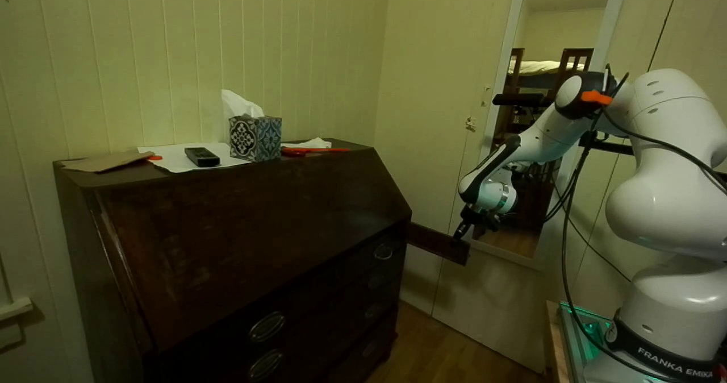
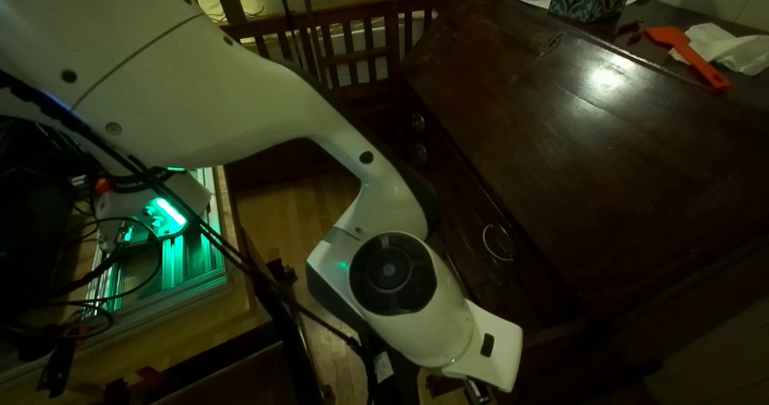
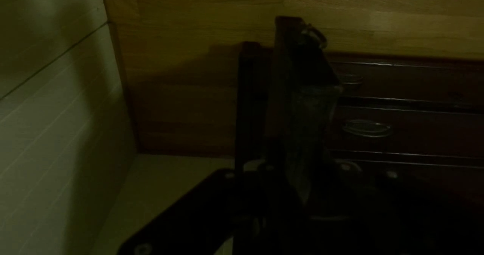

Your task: Push in the wooden board

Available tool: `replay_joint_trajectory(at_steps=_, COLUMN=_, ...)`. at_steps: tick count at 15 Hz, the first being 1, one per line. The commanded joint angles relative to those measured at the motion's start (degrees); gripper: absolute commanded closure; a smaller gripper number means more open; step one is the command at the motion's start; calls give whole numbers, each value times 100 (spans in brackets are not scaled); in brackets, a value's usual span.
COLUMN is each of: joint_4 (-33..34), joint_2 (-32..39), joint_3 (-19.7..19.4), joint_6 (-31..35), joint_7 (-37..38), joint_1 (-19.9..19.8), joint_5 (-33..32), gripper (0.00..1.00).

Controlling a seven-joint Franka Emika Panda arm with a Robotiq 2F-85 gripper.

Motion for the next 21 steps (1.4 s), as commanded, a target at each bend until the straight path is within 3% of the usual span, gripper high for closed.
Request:
replay_joint_trajectory(at_steps=1, joint_4=-312, joint_2=-168, joint_3=409, joint_6=-53, joint_7=-248, joint_1=262, joint_5=-142, gripper=45)
replay_joint_trajectory(at_steps=8, joint_4=-474, joint_2=-383, joint_3=76, joint_6=-149, joint_7=-476, joint_1=594, joint_5=-396, gripper=0)
replay_joint_trajectory(at_steps=12, joint_4=-635, joint_2=-424, joint_3=26, joint_6=336, joint_7=-417, joint_1=590, joint_5=-328, gripper=0)
replay_joint_trajectory(at_steps=18, joint_4=-972, joint_2=-563, joint_3=260, joint_6=1394, joint_7=-154, joint_1=433, joint_5=-489, gripper=0)
replay_joint_trajectory(at_steps=21, joint_4=-1167, joint_2=-828, joint_3=-28, joint_6=1443, joint_7=225, joint_1=694, joint_5=-547, gripper=0)
